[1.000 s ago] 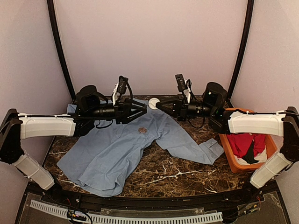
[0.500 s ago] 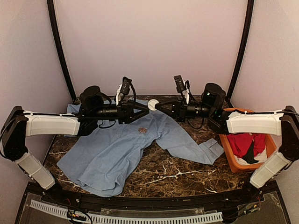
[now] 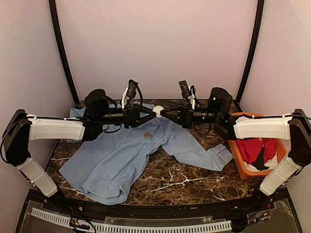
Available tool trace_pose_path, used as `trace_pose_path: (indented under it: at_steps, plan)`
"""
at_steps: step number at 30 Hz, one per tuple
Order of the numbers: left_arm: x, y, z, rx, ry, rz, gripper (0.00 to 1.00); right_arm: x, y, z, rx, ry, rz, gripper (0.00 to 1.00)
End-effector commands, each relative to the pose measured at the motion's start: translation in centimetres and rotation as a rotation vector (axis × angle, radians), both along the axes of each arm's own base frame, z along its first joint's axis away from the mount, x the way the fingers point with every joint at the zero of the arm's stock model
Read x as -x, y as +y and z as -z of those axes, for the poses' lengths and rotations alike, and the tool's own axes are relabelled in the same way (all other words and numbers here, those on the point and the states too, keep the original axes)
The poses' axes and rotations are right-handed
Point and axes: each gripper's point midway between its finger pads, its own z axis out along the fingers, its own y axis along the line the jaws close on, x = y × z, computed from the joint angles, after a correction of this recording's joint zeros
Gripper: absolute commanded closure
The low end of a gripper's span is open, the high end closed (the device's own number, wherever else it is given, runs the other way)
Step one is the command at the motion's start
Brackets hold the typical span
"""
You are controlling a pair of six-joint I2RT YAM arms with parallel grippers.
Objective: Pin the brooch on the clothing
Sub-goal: Pass from the right arm to the left
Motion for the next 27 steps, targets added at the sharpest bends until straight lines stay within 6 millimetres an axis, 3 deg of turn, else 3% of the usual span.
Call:
trace_pose_path:
  at_steps: [1, 14, 21, 22, 27]
  plan:
    - [0.4, 0.0, -1.7, 0.038, -0.037, 0.030, 0.68, 0.1, 0.2, -1.3, -0.020, -0.028, -0.010, 1.00]
    - [0.5, 0.0, -1.8, 0.050, -0.040, 0.035, 0.98, 0.2, 0.4, -1.5, -0.027, -0.014, -0.032, 1.00]
    - [0.3, 0.1, -1.9, 0.046, -0.040, 0.018, 0.99, 0.3, 0.7, -1.3, -0.016, 0.008, -0.052, 1.00]
    - [0.1, 0.0, -1.8, 0.037, -0.035, 0.011, 0.99, 0.2, 0.7, -1.2, -0.010, 0.010, -0.052, 0.99]
    - [0.4, -0.2, -0.7, -0.043, -0.005, 0.041, 0.99, 0.5, 0.8, -0.8, 0.065, 0.000, -0.078, 0.73]
